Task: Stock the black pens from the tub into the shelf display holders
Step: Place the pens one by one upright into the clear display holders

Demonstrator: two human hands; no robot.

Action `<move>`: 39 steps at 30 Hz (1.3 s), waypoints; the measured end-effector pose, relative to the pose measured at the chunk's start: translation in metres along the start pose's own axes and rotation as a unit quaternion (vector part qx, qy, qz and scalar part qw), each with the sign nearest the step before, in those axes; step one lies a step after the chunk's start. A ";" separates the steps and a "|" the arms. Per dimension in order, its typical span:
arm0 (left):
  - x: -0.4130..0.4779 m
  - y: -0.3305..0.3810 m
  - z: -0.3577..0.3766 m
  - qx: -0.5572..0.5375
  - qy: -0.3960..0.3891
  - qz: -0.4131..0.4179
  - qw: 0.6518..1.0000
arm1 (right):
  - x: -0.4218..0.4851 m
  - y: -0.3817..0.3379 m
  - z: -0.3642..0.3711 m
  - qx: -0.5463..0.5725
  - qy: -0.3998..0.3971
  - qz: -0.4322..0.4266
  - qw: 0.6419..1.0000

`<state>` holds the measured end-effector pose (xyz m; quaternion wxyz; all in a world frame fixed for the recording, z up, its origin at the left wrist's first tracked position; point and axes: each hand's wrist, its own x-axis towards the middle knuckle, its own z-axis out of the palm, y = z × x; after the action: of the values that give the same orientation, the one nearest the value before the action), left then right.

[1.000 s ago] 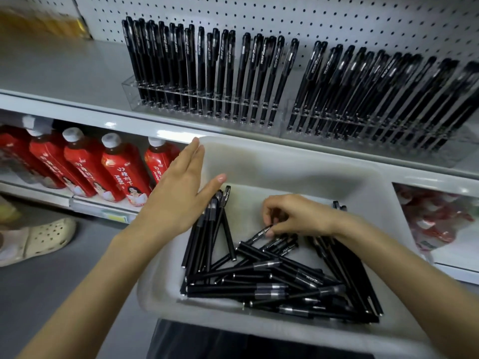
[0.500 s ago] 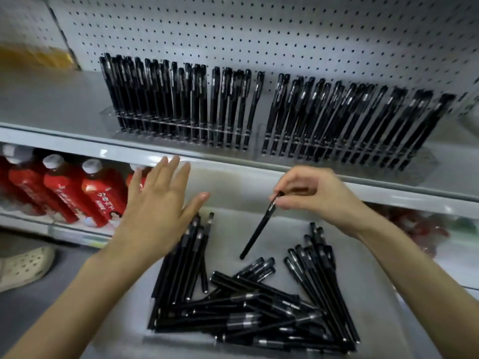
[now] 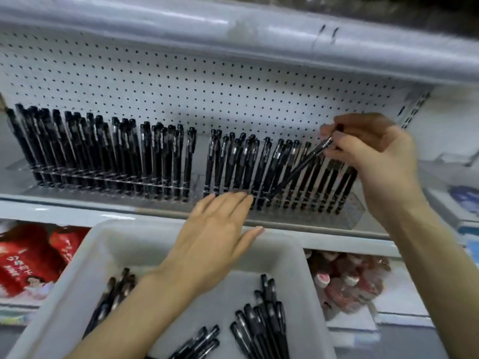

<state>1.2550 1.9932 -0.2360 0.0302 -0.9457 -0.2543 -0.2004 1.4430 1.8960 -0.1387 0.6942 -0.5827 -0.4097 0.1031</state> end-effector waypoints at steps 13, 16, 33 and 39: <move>0.009 -0.008 0.022 0.024 -0.010 -0.013 1.000 | 0.017 0.015 0.005 -0.134 0.015 -0.102 0.986; 0.008 -0.009 0.024 0.015 -0.009 -0.007 1.000 | 0.018 0.017 0.010 -0.147 0.000 -0.102 0.984; 0.005 -0.011 0.023 -0.054 -0.029 0.001 0.998 | 0.022 0.042 0.027 -0.223 -0.072 -0.045 0.971; 0.005 -0.011 0.022 -0.070 -0.042 -0.004 0.997 | 0.020 0.044 0.027 -0.257 -0.067 -0.058 0.962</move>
<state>1.2615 2.0088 -0.2547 -0.0475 -0.9520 -0.2444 -0.1782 1.4523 1.9408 -0.1697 0.4970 -0.7085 -0.5010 -0.0073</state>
